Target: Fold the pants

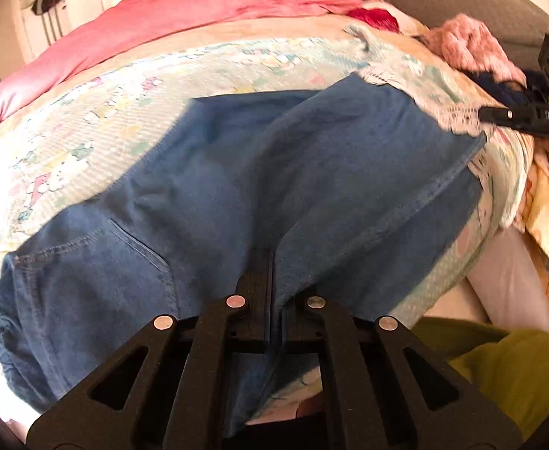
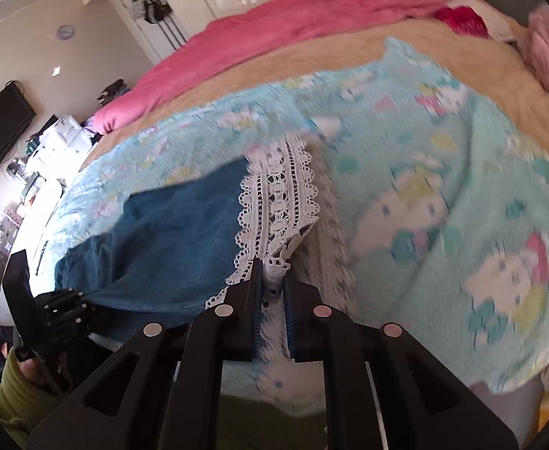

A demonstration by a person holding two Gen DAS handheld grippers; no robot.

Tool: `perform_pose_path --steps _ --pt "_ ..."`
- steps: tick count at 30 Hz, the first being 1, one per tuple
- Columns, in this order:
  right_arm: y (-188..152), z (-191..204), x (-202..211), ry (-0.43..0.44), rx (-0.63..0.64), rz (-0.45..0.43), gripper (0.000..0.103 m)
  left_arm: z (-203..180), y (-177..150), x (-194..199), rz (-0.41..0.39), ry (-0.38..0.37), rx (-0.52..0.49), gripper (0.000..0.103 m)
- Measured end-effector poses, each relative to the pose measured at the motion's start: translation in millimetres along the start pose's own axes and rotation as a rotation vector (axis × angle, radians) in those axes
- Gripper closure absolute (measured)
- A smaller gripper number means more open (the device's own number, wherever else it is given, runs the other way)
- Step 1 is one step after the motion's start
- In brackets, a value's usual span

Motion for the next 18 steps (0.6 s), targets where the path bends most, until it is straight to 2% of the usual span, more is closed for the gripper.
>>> perform_pose_path --steps 5,10,12,14,16,17,18 --pt "-22 -15 2 -0.006 -0.046 0.015 0.093 -13 -8 -6 0.027 0.026 -0.054 0.103" --pt "-31 -26 -13 -0.092 0.000 0.043 0.091 -16 -10 -14 0.035 0.025 -0.052 0.100" --pt "-32 -30 -13 -0.142 0.013 0.056 0.072 -16 -11 -13 0.033 0.026 -0.063 0.100" --pt "-27 -31 -2 -0.164 0.026 0.025 0.070 -17 -11 -13 0.033 0.018 -0.060 0.099" --pt "-14 -23 14 -0.212 0.100 -0.044 0.069 -16 -13 -11 0.034 -0.002 -0.043 0.097" --pt "-7 -10 20 -0.211 0.162 -0.068 0.068 -16 -13 -11 0.036 -0.013 -0.035 0.094" --pt "-6 8 19 -0.172 0.223 -0.063 0.064 -16 -15 -9 0.037 -0.024 -0.027 0.091"
Point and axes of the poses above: each gripper's, at about its wrist camera, not at the fingertips, and x roughly against the way its jaws point, z to its left, y to its top, the point moved 10 cm from there along -x, roughly the way its jaws point, and after that the axes turned 3 degrees about z, right-handed, at the moved point
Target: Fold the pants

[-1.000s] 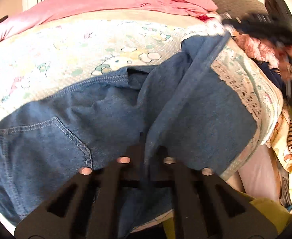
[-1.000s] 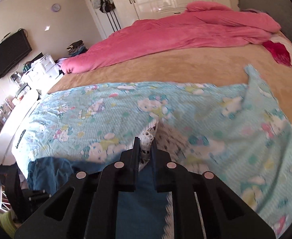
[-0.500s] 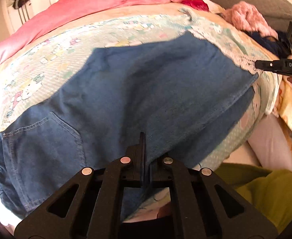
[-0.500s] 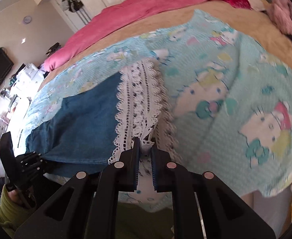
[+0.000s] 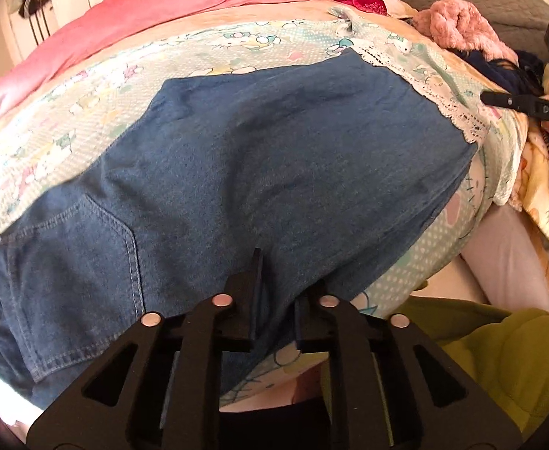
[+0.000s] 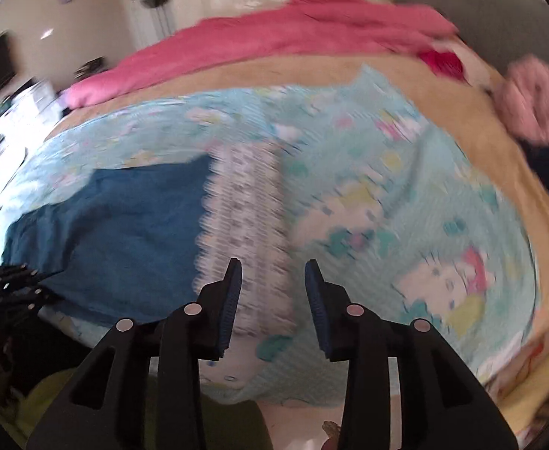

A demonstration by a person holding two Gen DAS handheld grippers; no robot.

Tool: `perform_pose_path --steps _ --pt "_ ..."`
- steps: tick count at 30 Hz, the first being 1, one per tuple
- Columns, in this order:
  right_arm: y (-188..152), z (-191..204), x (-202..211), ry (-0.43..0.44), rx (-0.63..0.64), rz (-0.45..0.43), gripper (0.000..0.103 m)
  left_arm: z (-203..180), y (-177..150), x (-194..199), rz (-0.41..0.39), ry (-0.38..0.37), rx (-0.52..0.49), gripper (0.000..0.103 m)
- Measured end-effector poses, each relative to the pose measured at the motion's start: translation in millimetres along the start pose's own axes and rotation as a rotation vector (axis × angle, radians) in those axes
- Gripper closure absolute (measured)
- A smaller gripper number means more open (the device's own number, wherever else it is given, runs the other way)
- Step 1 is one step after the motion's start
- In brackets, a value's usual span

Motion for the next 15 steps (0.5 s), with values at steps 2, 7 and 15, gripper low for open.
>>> perform_pose_path --steps 2,7,15 --pt "0 46 -2 0.118 0.157 0.011 0.062 0 -5 6 0.001 -0.019 0.012 0.071" --pt "-27 137 -21 0.250 0.501 0.078 0.061 23 -17 42 -0.049 -0.039 0.105 0.065" --pt "-13 134 -51 0.215 0.479 0.120 0.061 160 -51 102 -0.109 0.340 0.429 0.025"
Point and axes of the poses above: each gripper's, at about its wrist camera, not at the fingertips, and x roughly against the way its jaws point, z to its left, y to its top, the point moved 10 cm from there along -x, roughly the way its jaws point, and after that the axes turned 3 degrees about z, right-handed, at the moved point
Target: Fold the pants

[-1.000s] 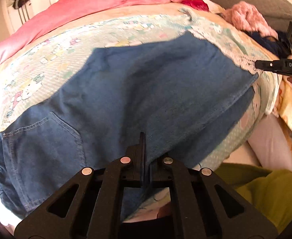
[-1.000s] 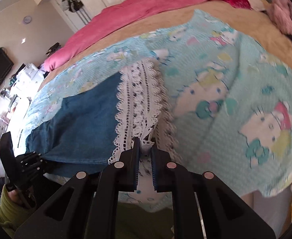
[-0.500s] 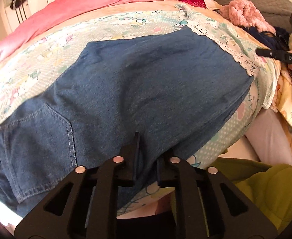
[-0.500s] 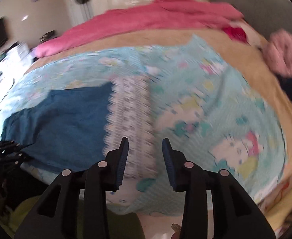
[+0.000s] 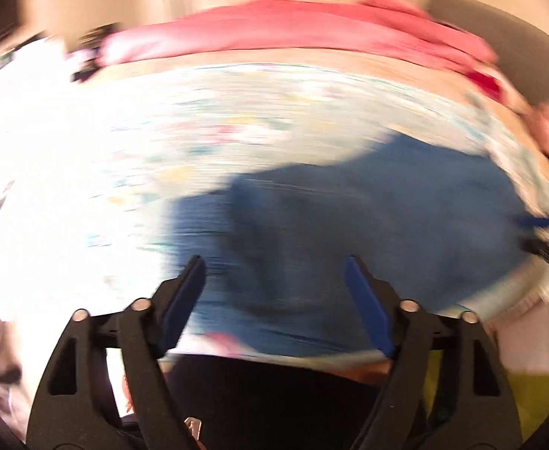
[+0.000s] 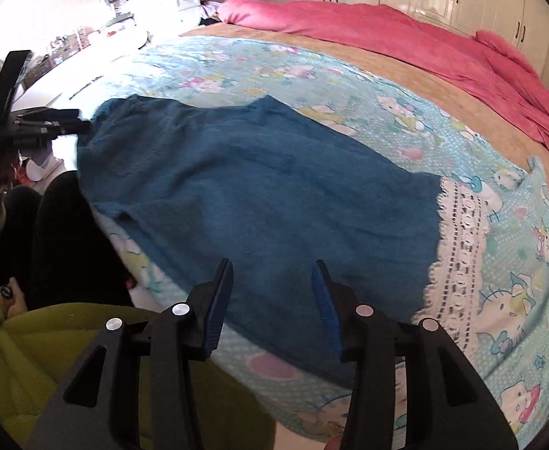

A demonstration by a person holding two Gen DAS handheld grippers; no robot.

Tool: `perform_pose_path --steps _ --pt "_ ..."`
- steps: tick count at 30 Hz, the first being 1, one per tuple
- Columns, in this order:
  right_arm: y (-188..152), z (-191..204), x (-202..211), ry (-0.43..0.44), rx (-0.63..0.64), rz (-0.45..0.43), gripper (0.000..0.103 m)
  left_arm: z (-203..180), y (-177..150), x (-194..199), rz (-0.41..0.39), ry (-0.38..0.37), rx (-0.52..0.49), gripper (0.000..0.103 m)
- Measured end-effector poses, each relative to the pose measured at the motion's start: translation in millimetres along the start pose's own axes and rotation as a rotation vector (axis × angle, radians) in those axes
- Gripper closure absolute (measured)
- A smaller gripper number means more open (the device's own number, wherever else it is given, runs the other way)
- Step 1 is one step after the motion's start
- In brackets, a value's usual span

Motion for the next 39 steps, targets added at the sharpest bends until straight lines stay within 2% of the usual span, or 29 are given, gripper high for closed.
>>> perform_pose_path --steps 1,4,5,6,7,9,11,13,15,18,20,22,23,25,28,29,30,31,34,37,39 --pt "-2 -3 0 -0.007 -0.001 0.008 0.061 14 0 -8 0.020 0.043 0.037 0.016" --pt "-11 -15 -4 -0.015 -0.009 0.043 0.061 25 -5 -34 0.081 0.044 0.102 0.018" --pt "-16 -18 -7 -0.012 -0.018 0.066 0.061 22 -5 -41 0.084 0.023 0.106 0.048" --pt "-21 -21 -10 -0.013 -0.028 0.087 0.061 19 -5 -46 0.084 0.010 0.107 0.060" --pt "-29 -25 -15 -0.019 -0.042 0.122 0.061 18 -3 -48 0.084 0.013 0.109 0.067" --pt "-38 -27 -16 -0.012 -0.055 0.142 0.060 24 2 -44 0.050 0.039 0.094 0.067" --pt "-43 -26 -16 0.001 -0.066 0.136 0.060 36 5 -42 0.033 0.102 0.070 0.067" --pt "-44 -26 -16 0.009 -0.073 0.131 0.060 46 1 -49 0.056 0.071 0.107 0.063" --pt "-43 -26 -16 0.005 -0.065 0.137 0.060 47 2 -46 0.046 0.070 0.119 0.063" --pt "-40 -23 -9 0.023 -0.058 0.131 0.059 40 16 -14 -0.033 0.112 0.100 0.056" --pt "-26 -21 2 0.066 -0.083 0.068 0.059 27 32 11 -0.112 0.123 0.066 0.052" --pt "-13 -21 6 0.072 -0.094 0.020 0.056 0 42 22 -0.141 0.047 0.040 0.048" --pt "-7 -21 6 0.075 -0.095 0.006 0.055 -21 44 19 -0.130 -0.032 0.021 0.044" --pt "-5 -20 1 0.083 -0.106 0.013 0.054 -55 44 6 -0.093 -0.119 -0.029 0.043" --pt "-18 -24 -11 0.058 -0.132 0.079 0.054 -96 26 -27 -0.007 -0.181 -0.111 0.043" --pt "-28 -28 -19 0.040 -0.142 0.122 0.054 -105 15 -45 0.052 -0.196 -0.133 0.042" --pt "-32 -28 -22 0.042 -0.145 0.129 0.053 -110 0 -59 0.112 -0.202 -0.150 0.042" --pt "-34 -28 -20 0.051 -0.147 0.109 0.053 -111 -10 -76 0.153 -0.178 -0.168 0.042" --pt "-32 -27 -14 0.064 -0.144 0.096 0.052 -119 0 -65 0.093 -0.140 -0.222 0.042" --pt "-20 -30 4 0.095 -0.153 0.017 0.051 -131 37 -46 0.003 -0.192 -0.242 0.042" --pt "-10 -36 7 0.082 -0.165 -0.013 0.047 -137 61 -50 -0.002 -0.207 -0.234 0.042"
Point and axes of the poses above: each gripper's, at about its wrist camera, not at the fingertips, and x roughly against the way its jaws point, z to its left, y to its top, the point moved 10 cm from there along -x, roughly the way its jaws point, and after that the axes turned 3 degrees about z, right-handed, at the moved point
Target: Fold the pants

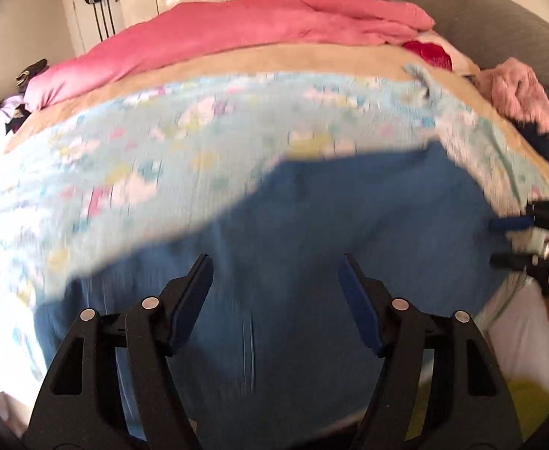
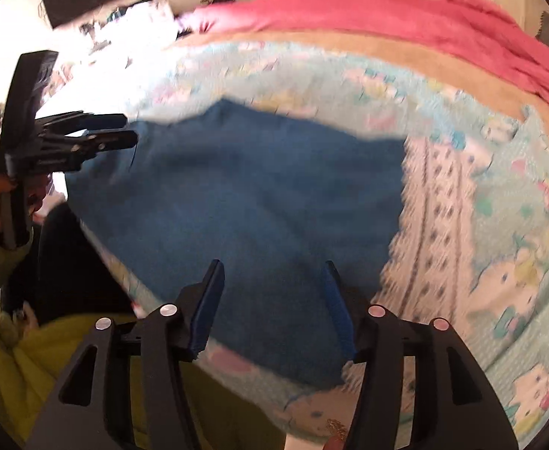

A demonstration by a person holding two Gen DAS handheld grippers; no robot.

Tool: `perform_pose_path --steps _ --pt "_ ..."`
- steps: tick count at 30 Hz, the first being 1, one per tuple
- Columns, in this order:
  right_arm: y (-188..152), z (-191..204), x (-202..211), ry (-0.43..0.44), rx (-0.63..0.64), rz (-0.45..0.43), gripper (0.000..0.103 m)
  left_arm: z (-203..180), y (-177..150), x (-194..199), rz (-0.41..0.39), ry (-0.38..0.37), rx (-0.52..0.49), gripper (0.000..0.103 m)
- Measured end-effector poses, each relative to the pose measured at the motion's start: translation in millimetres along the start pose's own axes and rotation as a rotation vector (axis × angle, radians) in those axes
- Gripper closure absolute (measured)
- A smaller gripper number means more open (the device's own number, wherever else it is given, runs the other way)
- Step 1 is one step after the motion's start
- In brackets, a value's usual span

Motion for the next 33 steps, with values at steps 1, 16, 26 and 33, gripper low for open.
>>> perform_pose_path --steps 1,16,26,33 --pt "6 -5 0 -0.011 -0.008 -0.009 0.047 2 15 -8 0.005 -0.020 0.014 0.042" --pt "-2 -40 -21 -0.067 -0.074 0.017 0.037 -8 55 -101 0.132 -0.244 0.166 0.100" --pt "29 -63 2 -0.091 -0.104 -0.060 0.037 1 50 -108 0.107 -0.279 0.232 0.101" --pt "66 -157 -15 -0.094 -0.354 -0.077 0.058 3 54 -100 0.091 -0.253 0.215 0.100"
Point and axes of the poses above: each gripper's, at about its wrist camera, not at the fingertips, and x roughly against the way its jaws point, z to its left, y to its top, the point moved 10 cm from there along -x, roughly the way its jaws point, and after that the axes turned 3 degrees about z, right-handed, at the moved point
